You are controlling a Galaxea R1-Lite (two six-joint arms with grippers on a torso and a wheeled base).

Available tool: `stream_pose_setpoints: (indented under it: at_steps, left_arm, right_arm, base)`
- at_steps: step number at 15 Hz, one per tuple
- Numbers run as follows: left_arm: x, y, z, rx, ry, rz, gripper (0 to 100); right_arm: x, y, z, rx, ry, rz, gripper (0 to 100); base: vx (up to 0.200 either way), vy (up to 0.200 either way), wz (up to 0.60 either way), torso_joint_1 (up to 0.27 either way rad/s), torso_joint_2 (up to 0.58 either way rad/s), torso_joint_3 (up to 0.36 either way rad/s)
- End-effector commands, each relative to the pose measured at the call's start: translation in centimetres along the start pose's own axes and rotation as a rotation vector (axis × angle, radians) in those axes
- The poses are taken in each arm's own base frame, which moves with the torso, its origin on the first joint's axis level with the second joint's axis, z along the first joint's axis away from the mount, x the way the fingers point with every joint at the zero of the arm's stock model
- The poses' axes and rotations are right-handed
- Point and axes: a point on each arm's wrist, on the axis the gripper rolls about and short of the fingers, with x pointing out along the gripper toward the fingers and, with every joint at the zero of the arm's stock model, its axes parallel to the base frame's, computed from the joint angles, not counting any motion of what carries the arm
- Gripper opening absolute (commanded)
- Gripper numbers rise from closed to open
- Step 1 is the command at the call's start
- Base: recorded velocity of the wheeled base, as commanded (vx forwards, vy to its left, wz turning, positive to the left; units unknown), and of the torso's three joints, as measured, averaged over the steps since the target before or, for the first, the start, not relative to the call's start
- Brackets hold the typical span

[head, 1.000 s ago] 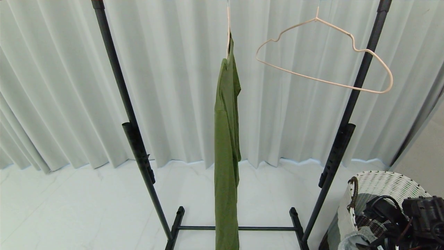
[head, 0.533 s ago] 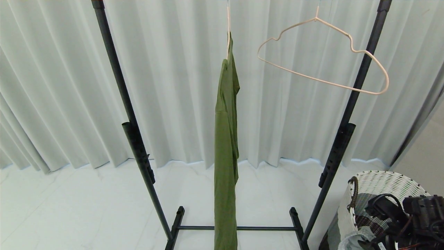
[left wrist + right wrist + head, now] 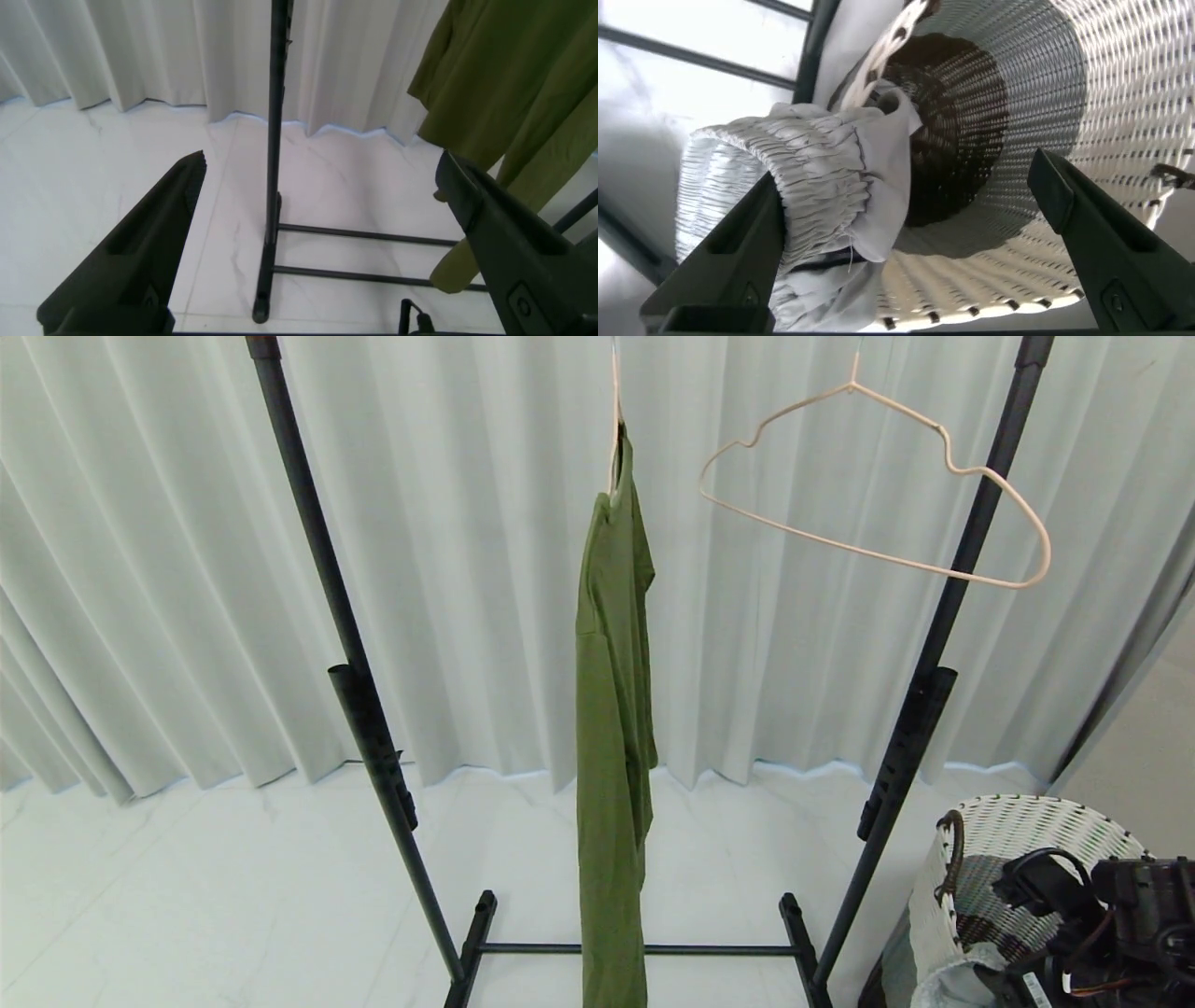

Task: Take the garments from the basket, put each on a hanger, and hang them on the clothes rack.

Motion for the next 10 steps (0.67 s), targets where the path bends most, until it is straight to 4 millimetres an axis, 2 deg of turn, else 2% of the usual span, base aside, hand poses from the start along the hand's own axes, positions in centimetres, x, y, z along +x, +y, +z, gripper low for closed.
stream_pose_setpoints:
  at_steps: [1, 5, 10]
  left_arm:
    - [0.0, 0.0, 0.0, 0.000, 0.001, 0.001, 100]
    - [0.0, 0.0, 0.0, 0.000, 0.001, 0.001, 100]
    - [0.0, 0.0, 0.0, 0.000, 0.001, 0.001, 100]
  right_arm:
    - [0.1, 0.0, -0.1, -0.001, 0.004, 0.001, 0]
    - [-0.7, 0.0, 0.4, -0.006, -0.057, -0.039, 0]
    - [-4.5, -0.4, 1.6, -0.078, -0.244, -0.086, 0]
  base:
    - [0.000, 0.000, 0.00, 0.000, 0.00, 0.000]
    - [0.000, 0.000, 0.00, 0.000, 0.00, 0.000]
    - [0.000, 0.000, 0.00, 0.000, 0.00, 0.000]
